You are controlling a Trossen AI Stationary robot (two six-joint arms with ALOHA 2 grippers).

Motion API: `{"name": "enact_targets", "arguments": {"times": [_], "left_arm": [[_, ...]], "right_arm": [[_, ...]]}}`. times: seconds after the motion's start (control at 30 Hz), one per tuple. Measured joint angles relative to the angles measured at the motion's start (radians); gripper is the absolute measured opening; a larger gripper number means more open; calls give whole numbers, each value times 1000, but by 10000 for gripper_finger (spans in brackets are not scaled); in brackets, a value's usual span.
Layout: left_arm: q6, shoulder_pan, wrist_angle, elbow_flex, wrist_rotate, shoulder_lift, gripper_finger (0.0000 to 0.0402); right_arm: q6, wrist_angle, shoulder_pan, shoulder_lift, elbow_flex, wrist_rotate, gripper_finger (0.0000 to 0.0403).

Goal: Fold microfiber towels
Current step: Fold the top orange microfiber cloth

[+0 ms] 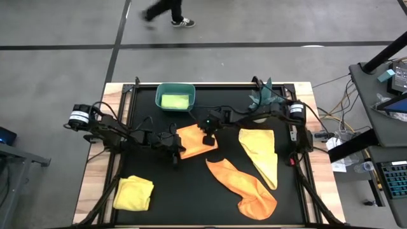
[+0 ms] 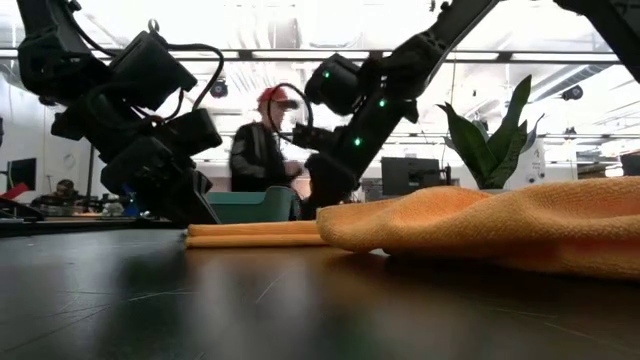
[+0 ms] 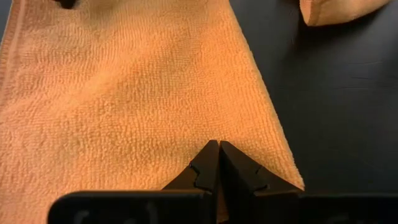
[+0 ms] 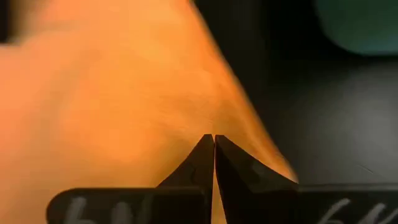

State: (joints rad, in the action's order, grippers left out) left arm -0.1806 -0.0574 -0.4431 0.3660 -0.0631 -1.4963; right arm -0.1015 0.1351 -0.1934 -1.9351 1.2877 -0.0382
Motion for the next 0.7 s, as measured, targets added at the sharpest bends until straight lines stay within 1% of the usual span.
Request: {"name": "enact_targets", "arguments": {"times": [0.13, 0.33, 0.4, 0.47, 0.53, 0.6, 0.7], "left_arm": [[0, 0, 0, 0, 0, 0, 0], [0, 0, 9, 0, 0, 17, 0], [3, 0, 10, 0, 0, 35, 0], [3, 0, 15, 0, 0, 52, 0], [3, 0, 45, 0, 0, 77, 0], [4, 0, 63, 0, 0, 98, 0], [10, 0, 107, -2, 0, 132, 0]], "right_arm": [[10, 3, -26, -4, 0, -17, 9], [31, 60, -17, 41, 7, -12, 9], [88, 90, -11, 63, 13, -14, 9], [192, 131, -8, 83, 18, -5, 9], [325, 209, -11, 98, 30, 67, 12], [395, 286, -16, 109, 34, 132, 22], [438, 363, -16, 114, 33, 142, 51]]}}
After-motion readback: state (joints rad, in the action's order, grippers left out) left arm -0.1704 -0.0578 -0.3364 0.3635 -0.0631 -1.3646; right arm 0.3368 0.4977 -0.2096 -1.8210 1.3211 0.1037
